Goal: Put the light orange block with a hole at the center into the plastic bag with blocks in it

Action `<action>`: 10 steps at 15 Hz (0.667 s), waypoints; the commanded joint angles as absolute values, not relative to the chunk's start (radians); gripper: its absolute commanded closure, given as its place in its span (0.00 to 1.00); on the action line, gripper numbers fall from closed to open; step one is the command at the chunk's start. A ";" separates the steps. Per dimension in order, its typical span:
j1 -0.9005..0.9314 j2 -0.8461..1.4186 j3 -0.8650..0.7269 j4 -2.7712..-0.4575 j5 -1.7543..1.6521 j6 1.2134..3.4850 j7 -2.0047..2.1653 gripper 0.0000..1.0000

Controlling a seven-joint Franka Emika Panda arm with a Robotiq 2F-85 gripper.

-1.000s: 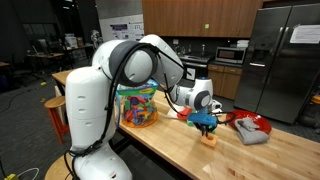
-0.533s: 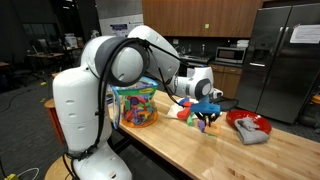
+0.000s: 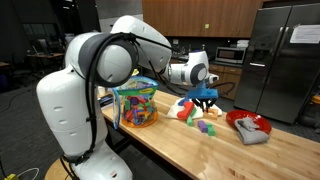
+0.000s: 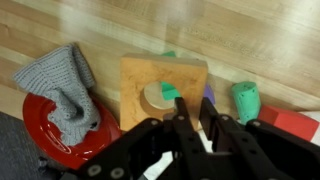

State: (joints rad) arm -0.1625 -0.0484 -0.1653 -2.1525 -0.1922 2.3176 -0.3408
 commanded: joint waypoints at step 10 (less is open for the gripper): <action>-0.137 -0.159 -0.152 -2.138 -0.238 2.282 -0.450 0.95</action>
State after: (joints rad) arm -0.1345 -0.1225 -0.1411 -2.1365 -0.2049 2.2872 -0.3998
